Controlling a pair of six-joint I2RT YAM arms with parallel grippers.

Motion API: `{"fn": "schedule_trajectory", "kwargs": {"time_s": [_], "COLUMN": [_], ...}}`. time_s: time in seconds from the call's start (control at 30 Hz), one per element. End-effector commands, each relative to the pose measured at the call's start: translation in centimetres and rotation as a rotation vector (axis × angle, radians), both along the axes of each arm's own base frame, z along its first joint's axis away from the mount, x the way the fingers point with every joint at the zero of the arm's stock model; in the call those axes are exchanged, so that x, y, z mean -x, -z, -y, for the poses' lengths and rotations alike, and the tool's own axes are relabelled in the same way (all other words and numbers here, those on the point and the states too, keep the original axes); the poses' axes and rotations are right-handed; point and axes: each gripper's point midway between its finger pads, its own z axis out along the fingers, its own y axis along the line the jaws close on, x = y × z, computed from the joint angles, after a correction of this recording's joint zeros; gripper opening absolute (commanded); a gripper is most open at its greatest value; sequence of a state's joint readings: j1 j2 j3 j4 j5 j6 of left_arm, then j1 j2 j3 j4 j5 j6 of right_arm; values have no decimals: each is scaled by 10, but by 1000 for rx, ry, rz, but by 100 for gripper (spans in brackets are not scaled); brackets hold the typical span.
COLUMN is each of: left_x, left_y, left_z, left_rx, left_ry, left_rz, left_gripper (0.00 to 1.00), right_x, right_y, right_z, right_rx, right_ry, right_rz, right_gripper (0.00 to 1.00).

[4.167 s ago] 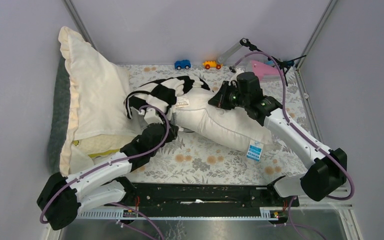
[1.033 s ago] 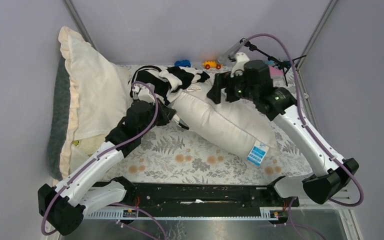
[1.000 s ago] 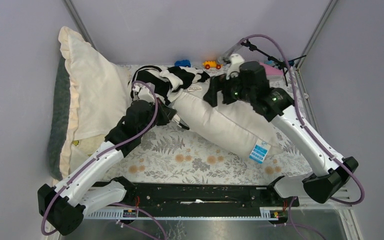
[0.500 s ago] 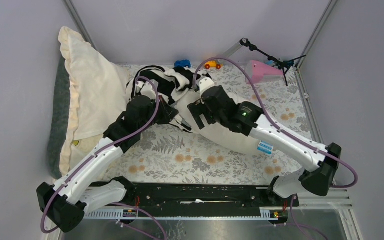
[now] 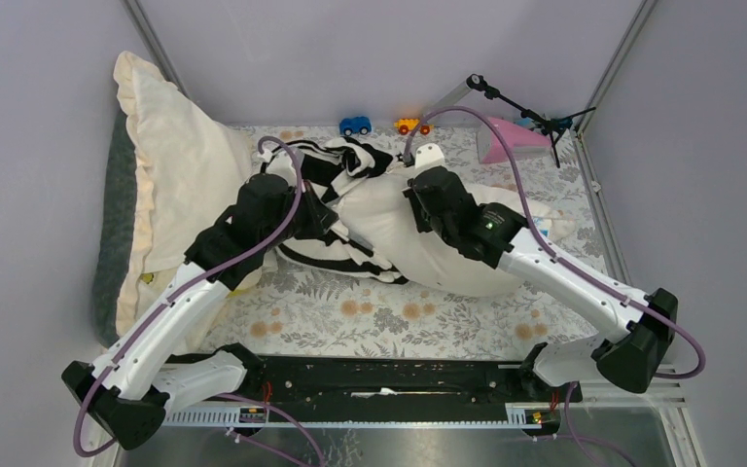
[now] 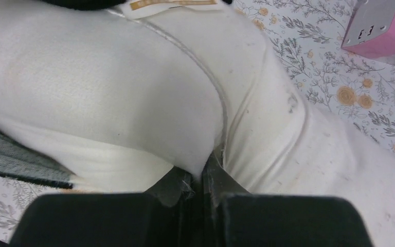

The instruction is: Remove the pillowcase from the pillow

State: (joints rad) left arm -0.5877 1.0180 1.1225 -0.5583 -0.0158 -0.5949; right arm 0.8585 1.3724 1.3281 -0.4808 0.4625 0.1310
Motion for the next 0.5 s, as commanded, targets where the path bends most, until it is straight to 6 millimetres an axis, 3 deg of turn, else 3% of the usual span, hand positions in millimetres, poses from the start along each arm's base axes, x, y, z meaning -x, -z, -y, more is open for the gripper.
{"fn": "schedule_trajectory", "kwargs": {"time_s": [0.0, 0.17, 0.3, 0.37, 0.47], "left_x": [-9, -4, -3, -12, -28], "left_y": [-58, -33, -5, -9, -31], "left_z": [-54, -98, -128, -127, -105], "left_rx": [-56, -186, -330, -351, -303], "left_ry": [-210, -381, -469, -440, -358], "left_rz": [152, 91, -6, -12, 18], "left_gripper": [0, 0, 0, 0, 0], "right_x": [-11, -7, -3, -9, -19], "right_y": [-17, -49, -55, -54, -57], "right_z": [69, 110, 106, 97, 81], "right_rx": [23, -73, -127, -124, -139], "right_ry": [218, 314, 292, 257, 225], "right_rz": [48, 87, 59, 49, 32], "right_gripper": [0, 0, 0, 0, 5]}}
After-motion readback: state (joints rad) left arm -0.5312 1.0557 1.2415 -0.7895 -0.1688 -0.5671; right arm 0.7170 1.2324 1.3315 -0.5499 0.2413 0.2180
